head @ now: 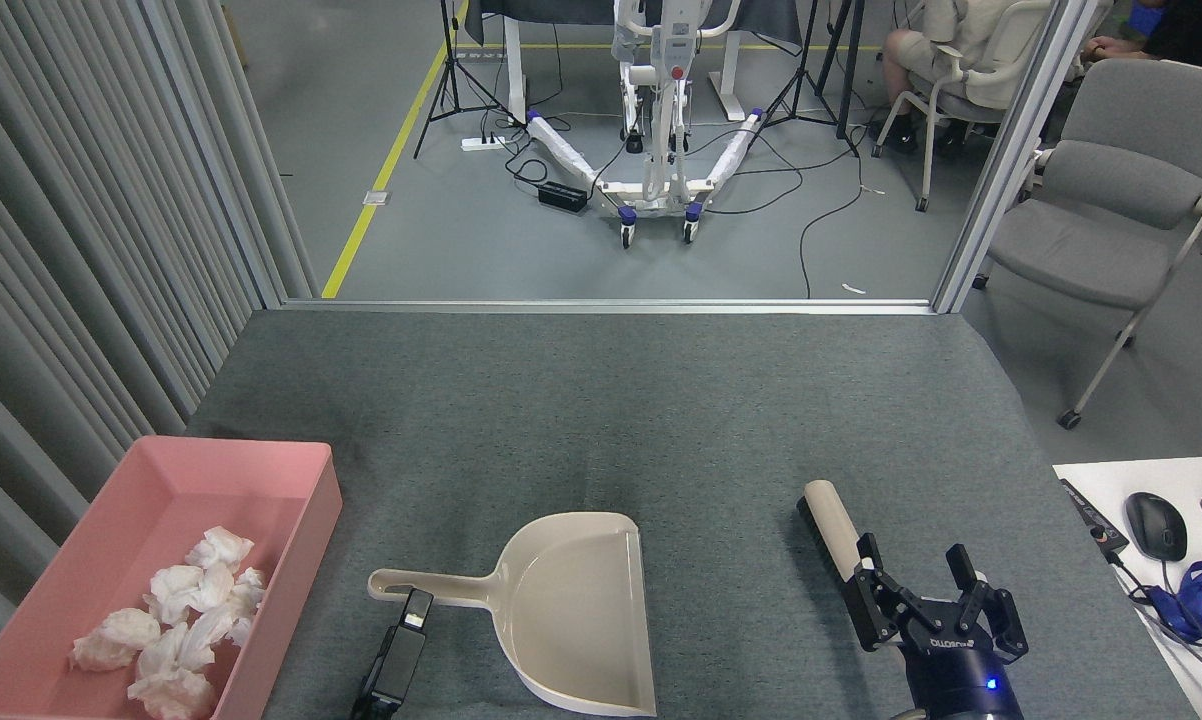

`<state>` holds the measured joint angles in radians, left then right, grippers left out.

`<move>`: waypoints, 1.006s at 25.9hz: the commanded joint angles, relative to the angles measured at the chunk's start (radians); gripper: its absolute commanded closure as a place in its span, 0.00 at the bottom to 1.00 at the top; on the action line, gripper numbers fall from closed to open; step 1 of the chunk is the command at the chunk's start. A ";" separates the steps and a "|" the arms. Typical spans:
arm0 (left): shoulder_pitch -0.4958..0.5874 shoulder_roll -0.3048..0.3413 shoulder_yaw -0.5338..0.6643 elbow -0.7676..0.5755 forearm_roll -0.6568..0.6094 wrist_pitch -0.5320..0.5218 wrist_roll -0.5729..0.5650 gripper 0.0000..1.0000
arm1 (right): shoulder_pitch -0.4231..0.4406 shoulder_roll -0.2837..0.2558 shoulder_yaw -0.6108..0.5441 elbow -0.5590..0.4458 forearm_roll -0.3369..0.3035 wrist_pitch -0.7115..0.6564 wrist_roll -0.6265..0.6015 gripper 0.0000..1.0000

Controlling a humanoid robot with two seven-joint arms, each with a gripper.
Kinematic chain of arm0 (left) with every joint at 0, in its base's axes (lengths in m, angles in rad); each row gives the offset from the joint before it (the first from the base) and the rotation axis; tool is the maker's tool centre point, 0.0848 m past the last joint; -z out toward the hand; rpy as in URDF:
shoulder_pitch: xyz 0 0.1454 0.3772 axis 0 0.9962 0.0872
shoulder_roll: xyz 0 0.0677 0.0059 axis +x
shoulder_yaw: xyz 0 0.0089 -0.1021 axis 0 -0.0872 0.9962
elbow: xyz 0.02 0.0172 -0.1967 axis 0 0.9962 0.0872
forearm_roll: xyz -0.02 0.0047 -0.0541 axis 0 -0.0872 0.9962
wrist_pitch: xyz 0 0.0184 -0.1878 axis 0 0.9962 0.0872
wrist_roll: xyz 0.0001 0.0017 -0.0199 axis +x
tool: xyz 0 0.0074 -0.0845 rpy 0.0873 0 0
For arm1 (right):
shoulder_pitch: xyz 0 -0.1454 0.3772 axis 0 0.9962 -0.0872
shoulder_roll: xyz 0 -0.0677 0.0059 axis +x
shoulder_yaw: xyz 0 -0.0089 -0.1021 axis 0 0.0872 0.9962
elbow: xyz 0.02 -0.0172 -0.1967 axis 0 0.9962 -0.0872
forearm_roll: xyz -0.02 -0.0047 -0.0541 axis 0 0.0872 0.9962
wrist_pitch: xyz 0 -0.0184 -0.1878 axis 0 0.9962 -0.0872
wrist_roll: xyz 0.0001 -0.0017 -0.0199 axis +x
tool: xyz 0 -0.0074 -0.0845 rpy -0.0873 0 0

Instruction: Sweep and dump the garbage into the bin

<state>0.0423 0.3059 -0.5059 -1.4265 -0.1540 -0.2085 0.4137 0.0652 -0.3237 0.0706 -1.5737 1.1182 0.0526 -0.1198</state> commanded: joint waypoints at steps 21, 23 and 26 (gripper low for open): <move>0.059 0.128 0.303 -0.236 -0.967 0.092 -0.113 0.02 | 0.005 0.002 0.002 0.000 0.000 -0.002 0.003 0.02; 0.061 0.136 0.342 -0.236 -0.960 0.054 -0.113 0.01 | 0.005 0.002 0.000 0.000 0.000 -0.002 0.003 0.02; 0.080 0.167 0.365 -0.241 -0.957 0.035 -0.113 0.01 | 0.004 0.002 0.000 0.000 0.000 -0.002 0.003 0.02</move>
<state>0.1072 0.4495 -0.1707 -1.6632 -1.1135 -0.1464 0.2976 0.0706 -0.3224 0.0712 -1.5738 1.1183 0.0511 -0.1126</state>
